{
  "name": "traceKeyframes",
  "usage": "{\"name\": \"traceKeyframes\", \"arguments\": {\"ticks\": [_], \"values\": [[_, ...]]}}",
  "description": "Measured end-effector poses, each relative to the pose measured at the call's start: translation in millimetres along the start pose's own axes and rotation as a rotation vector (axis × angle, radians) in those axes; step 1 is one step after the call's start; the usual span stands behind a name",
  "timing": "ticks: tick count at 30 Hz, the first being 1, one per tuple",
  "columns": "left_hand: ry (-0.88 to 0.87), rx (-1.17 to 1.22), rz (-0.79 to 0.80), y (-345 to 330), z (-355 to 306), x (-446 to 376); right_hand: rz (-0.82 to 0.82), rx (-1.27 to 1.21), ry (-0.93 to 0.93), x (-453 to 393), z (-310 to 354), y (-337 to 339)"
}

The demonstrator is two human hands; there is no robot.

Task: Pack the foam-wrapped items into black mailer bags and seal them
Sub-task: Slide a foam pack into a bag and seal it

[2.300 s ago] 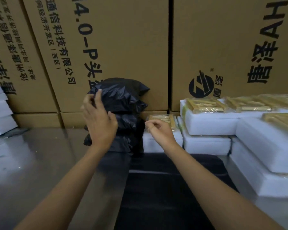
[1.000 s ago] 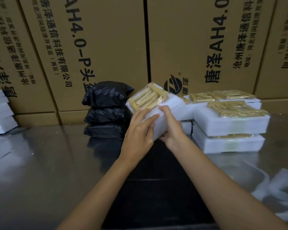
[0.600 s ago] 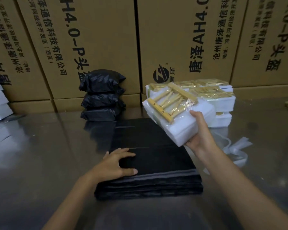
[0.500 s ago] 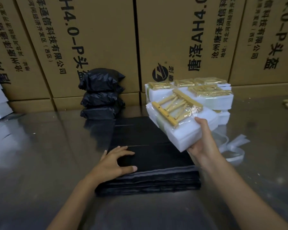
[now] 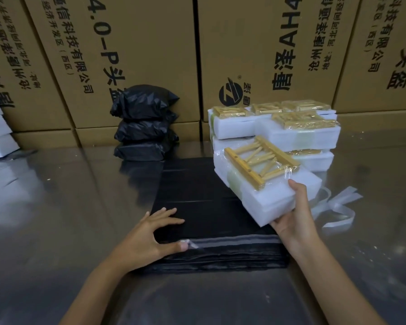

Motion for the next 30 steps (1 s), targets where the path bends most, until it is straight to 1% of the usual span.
{"name": "traceKeyframes", "arguments": {"ticks": [4,6,8,12,15,17,20,22,25,27,28,30], "values": [[-0.023,0.004,-0.097,3,-9,-4,-0.013,-0.047,-0.003,2,3,2],[-0.010,0.002,-0.100,4,-8,-6,-0.022,-0.061,0.007,4,6,4],[0.027,0.067,-0.089,4,-7,-9,-0.025,-0.067,0.023,8,9,6],[0.125,0.235,-0.018,4,-5,-14,-0.008,-0.097,0.047,15,15,8],[0.135,0.188,0.120,0,-6,-17,0.000,-0.130,0.069,19,19,12],[0.137,0.162,0.173,-3,-4,-17,0.005,-0.134,0.072,21,21,13],[0.150,0.108,0.121,2,-4,-18,0.001,-0.146,0.071,22,21,14],[0.131,-0.016,0.061,7,-9,-19,-0.002,-0.143,0.067,22,21,15],[0.017,-0.251,-0.047,13,-29,-17,0.003,-0.137,0.055,22,20,13],[-0.087,-0.358,-0.135,15,-43,-15,0.007,-0.144,0.053,22,20,13],[-0.123,-0.380,-0.164,15,-48,-14,0.011,-0.147,0.053,23,20,12],[-0.168,-0.359,-0.162,11,-52,-13,0.009,-0.151,0.053,24,21,12]]}}
Point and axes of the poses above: each hand's wrist, its own x-axis away from the middle knuckle, its own y-axis out of the back of the hand, z = x × y, the point moved 9 cm from there along -x, towards the middle knuckle, and after that the axes turned 7 degrees about z, right-handed, at the moved point
